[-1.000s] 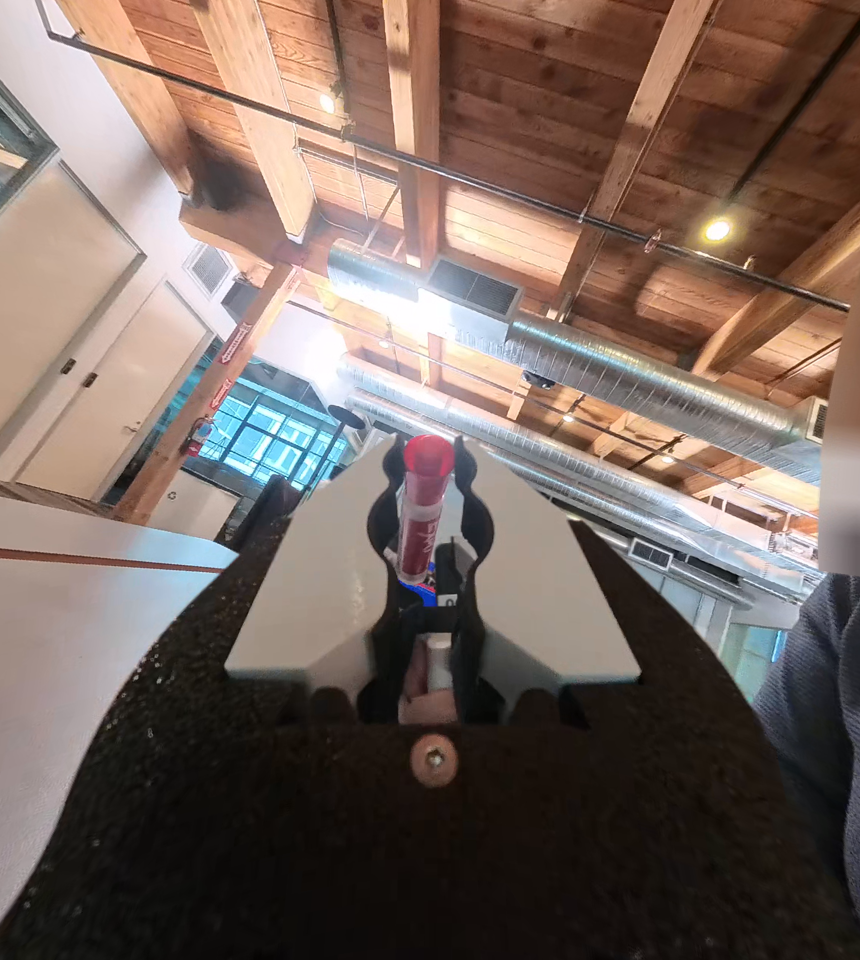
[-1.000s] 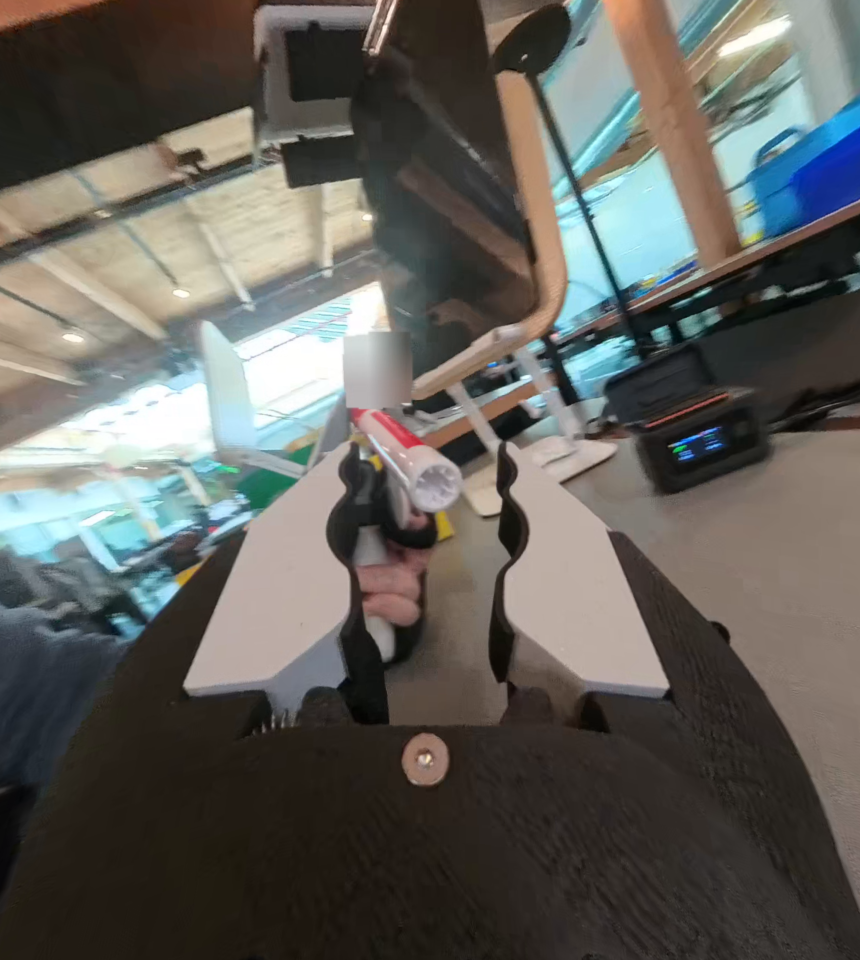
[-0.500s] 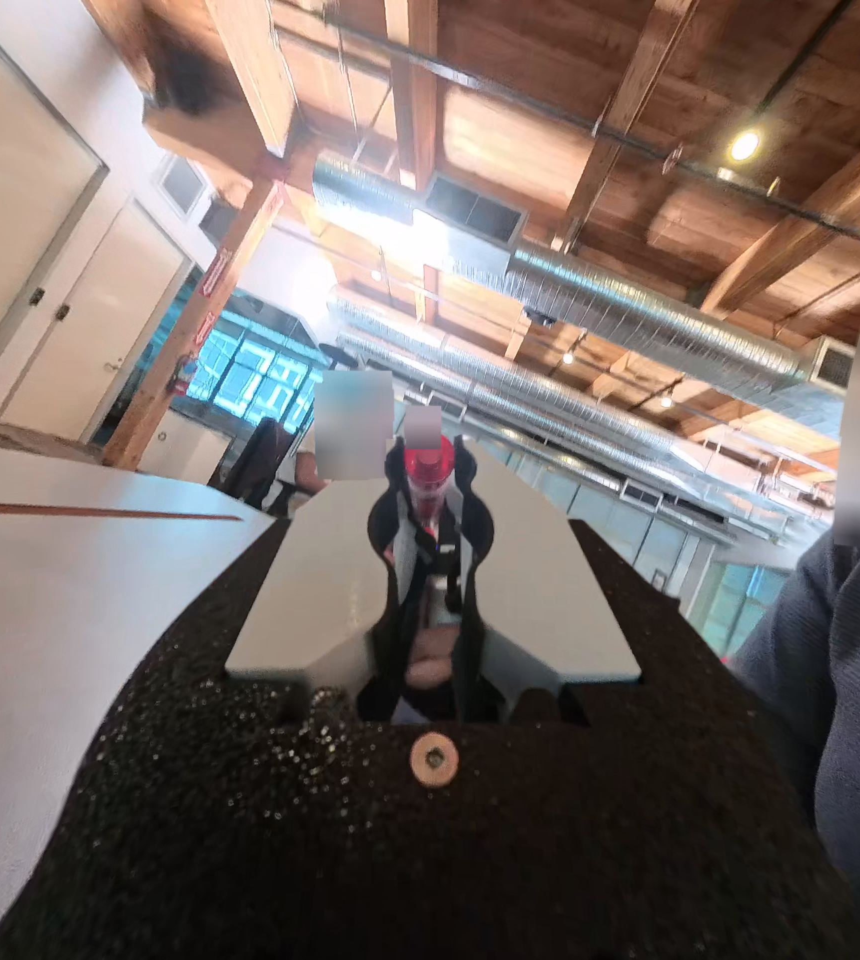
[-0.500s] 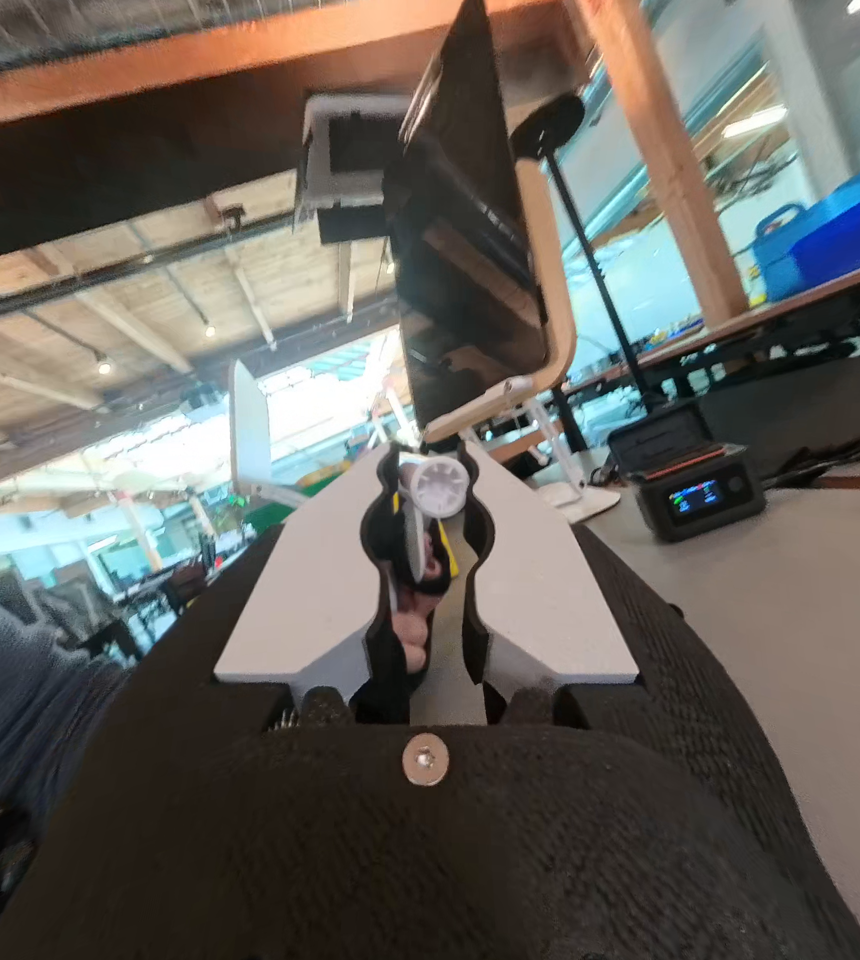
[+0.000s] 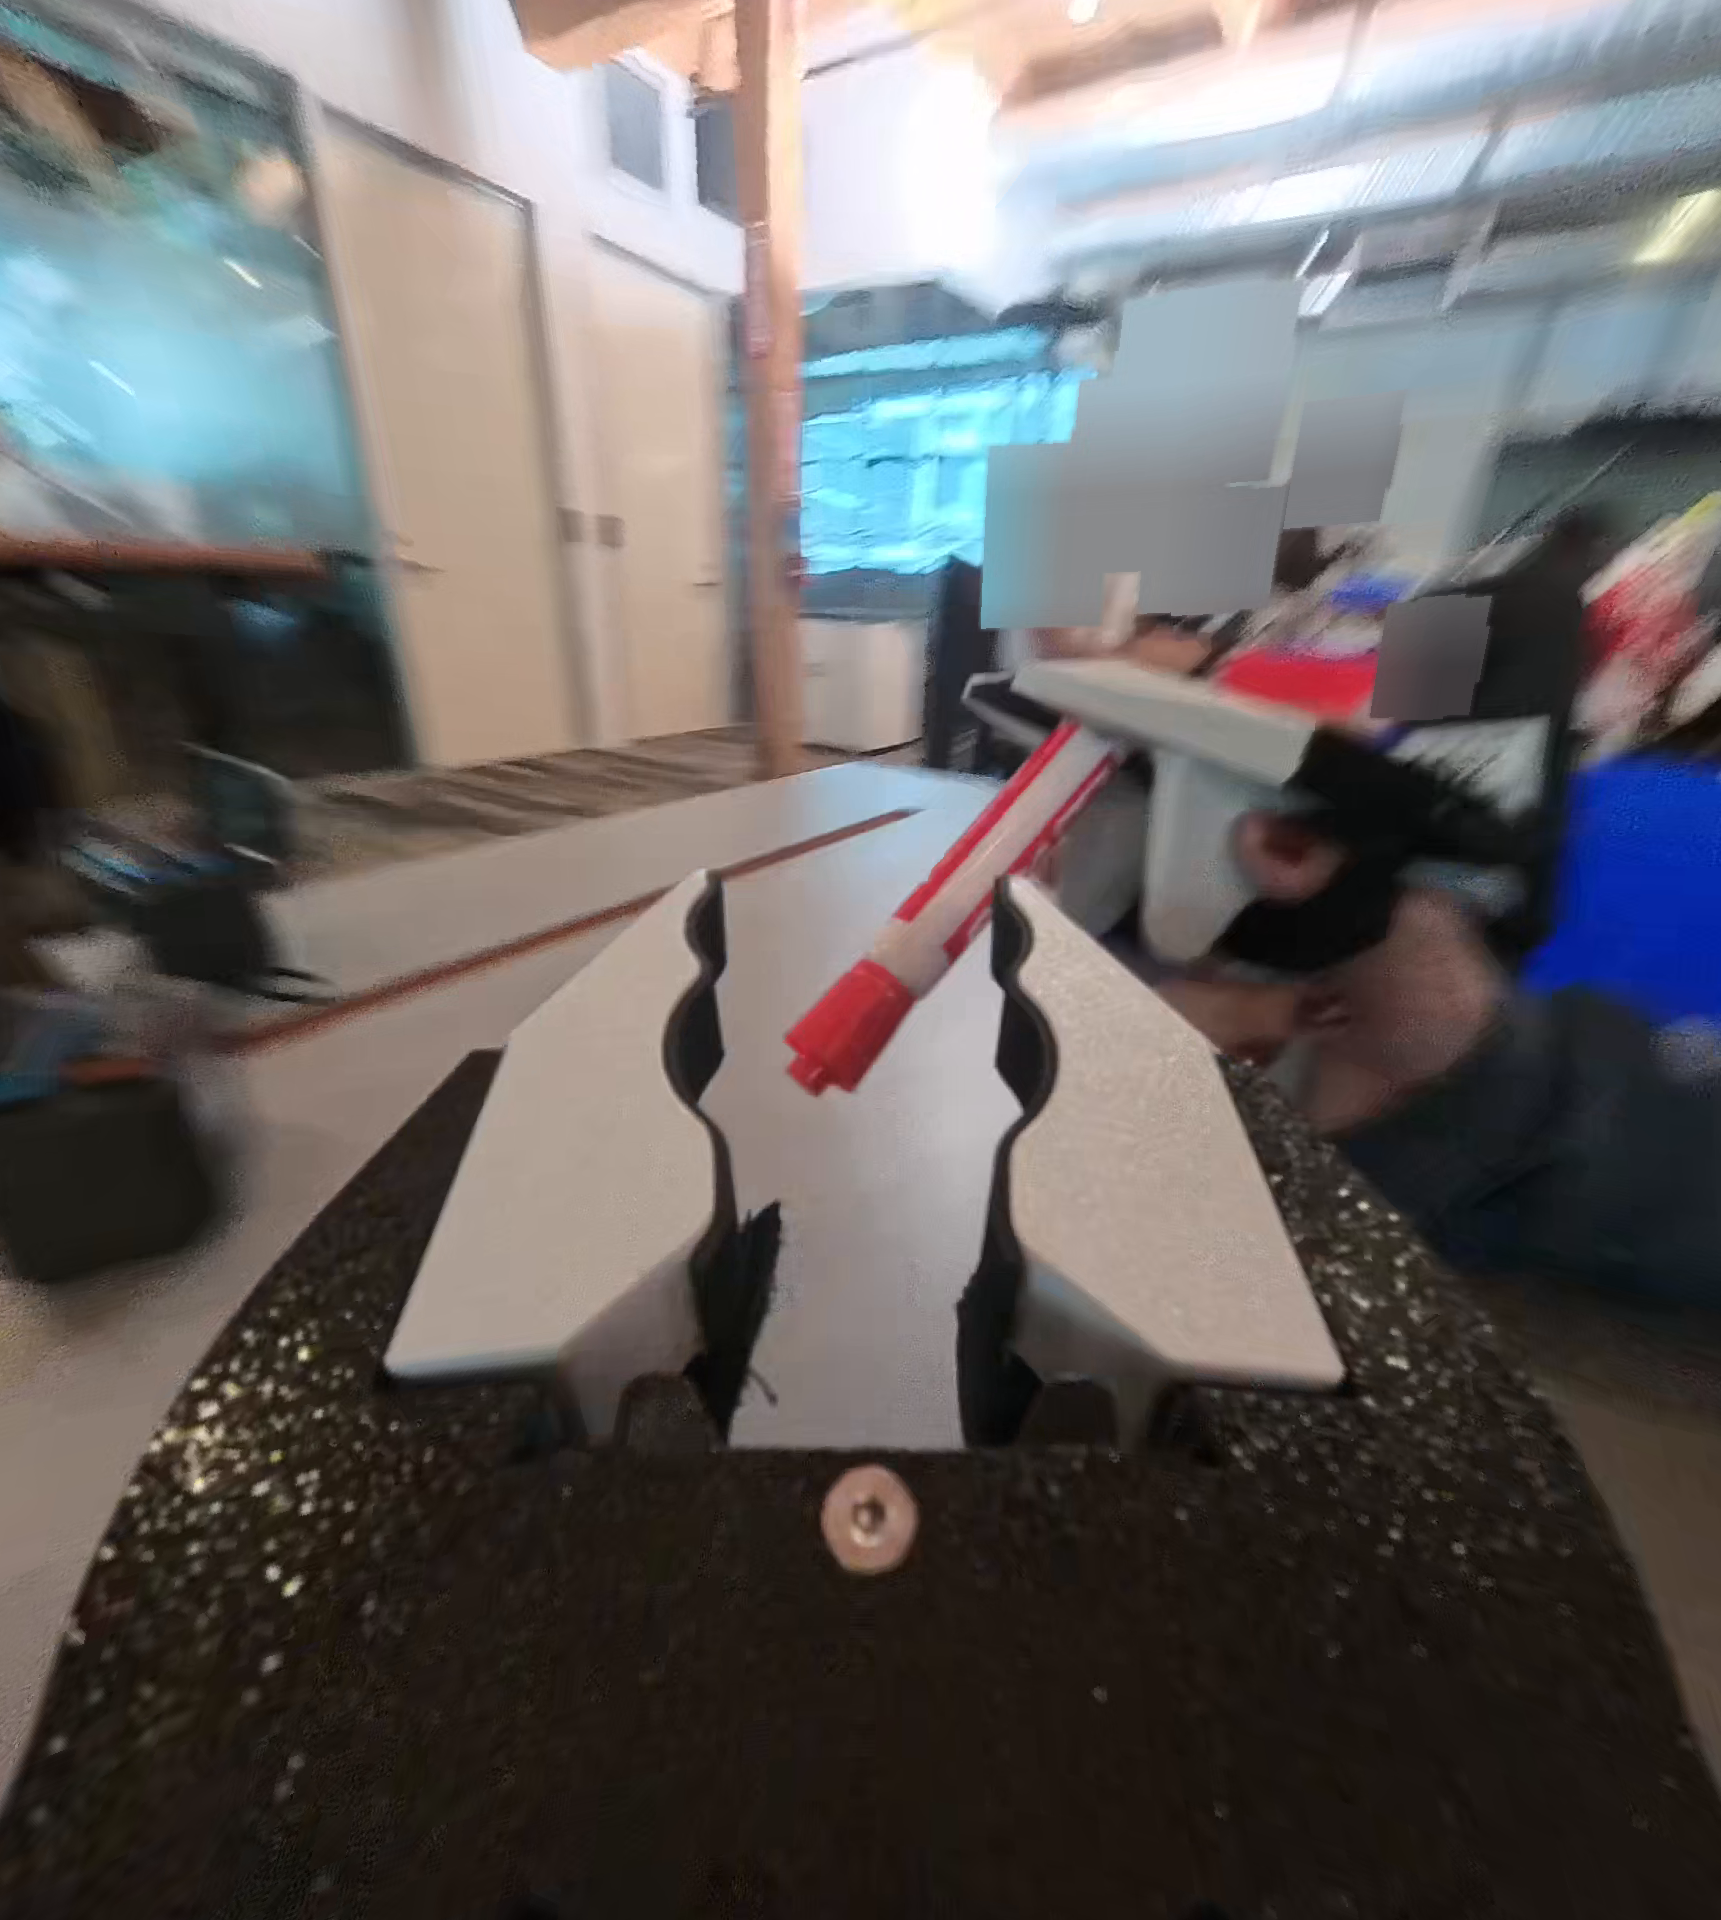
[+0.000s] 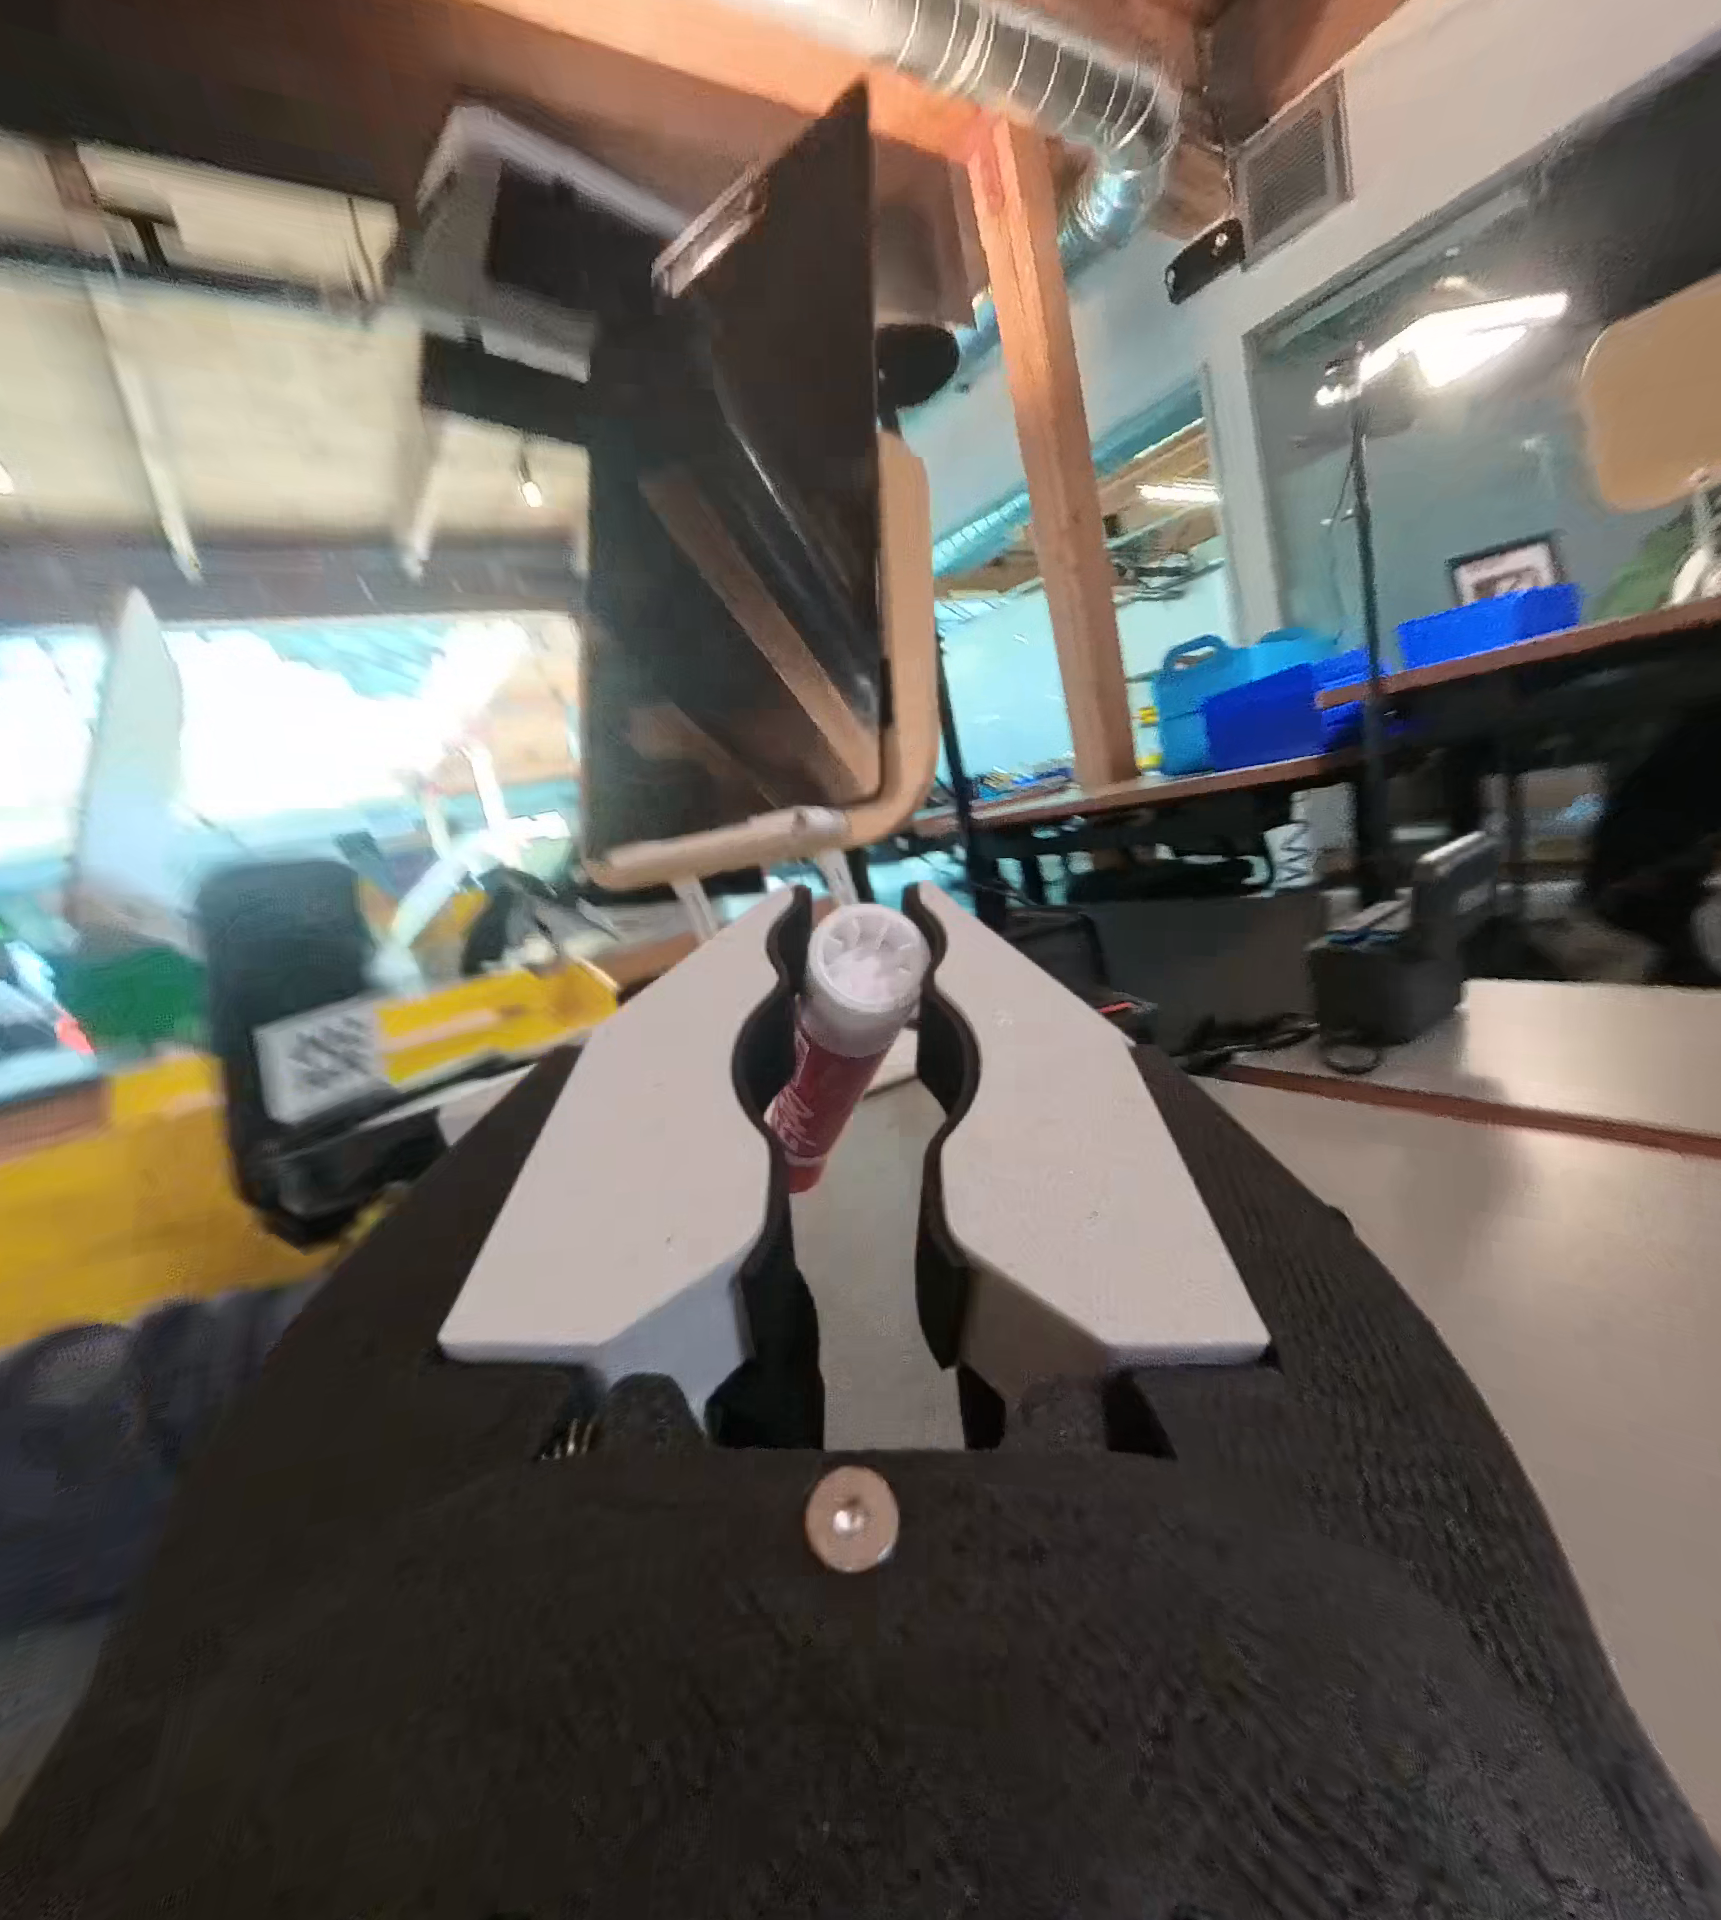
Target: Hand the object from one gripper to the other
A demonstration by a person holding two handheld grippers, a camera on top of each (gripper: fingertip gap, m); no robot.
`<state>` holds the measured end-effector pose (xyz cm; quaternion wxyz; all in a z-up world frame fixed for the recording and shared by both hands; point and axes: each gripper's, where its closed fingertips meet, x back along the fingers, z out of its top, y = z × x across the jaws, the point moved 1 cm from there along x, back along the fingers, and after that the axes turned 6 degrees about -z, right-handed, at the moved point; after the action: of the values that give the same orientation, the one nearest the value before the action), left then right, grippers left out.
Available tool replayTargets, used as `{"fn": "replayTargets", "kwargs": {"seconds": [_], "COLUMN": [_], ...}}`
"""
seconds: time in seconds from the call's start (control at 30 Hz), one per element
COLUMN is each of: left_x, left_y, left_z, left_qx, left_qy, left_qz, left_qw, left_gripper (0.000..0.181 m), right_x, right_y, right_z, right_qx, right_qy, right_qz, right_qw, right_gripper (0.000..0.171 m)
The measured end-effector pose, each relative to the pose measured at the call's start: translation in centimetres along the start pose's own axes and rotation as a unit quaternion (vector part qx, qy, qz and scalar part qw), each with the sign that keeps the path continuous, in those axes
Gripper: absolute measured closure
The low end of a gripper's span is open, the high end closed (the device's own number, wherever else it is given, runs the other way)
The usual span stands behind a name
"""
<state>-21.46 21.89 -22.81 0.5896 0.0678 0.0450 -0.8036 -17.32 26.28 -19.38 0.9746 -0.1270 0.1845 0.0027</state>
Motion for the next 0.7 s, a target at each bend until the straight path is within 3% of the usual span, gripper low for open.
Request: {"fn": "replayTargets", "kwargs": {"seconds": [0.1, 0.2, 0.3, 0.4, 0.5, 0.6, 0.7], "left_x": [-0.4, -1.2, -0.8, -0.6, 0.2, 1.6, 2.7], "left_y": [1.4, 2.8, 3.7, 2.8, 2.0, 0.9, -0.2], "left_z": [-1.1, -2.1, -1.2, -0.8, 0.7, 2.5, 3.6], "left_qx": [-0.160, -0.210, -0.205, -0.169, -0.063, 0.065, 0.132], "left_qy": [-0.060, -0.095, -0.066, -0.054, 0.019, 0.110, 0.171], "left_qz": [0.020, 0.002, -0.024, -0.013, -0.040, -0.088, -0.107], "left_qw": [0.985, 0.973, 0.976, 0.984, 0.997, 0.988, 0.970], "left_gripper": [0.135, 0.134, 0.162, 0.165, 0.165, 0.165, 0.165], "right_x": [-0.5, -0.8, -0.8, -0.8, -0.8, -0.7, -0.7], "right_y": [-1.7, -3.5, -4.6, -4.5, -4.1, -3.7, -4.2], "right_z": [-1.2, -2.3, -2.8, -2.3, -2.2, -3.1, -5.6], "right_qx": [0.097, 0.123, 0.132, 0.139, 0.111, 0.097, 0.100], "right_qy": [-0.028, -0.045, -0.047, -0.030, -0.032, -0.064, -0.131], "right_qz": [0.007, 0.042, 0.064, 0.053, 0.059, 0.072, 0.101], "right_qw": [0.995, 0.990, 0.988, 0.988, 0.992, 0.991, 0.981], "right_gripper": [0.155, 0.155, 0.157, 0.138, 0.122, 0.119, 0.119]}}
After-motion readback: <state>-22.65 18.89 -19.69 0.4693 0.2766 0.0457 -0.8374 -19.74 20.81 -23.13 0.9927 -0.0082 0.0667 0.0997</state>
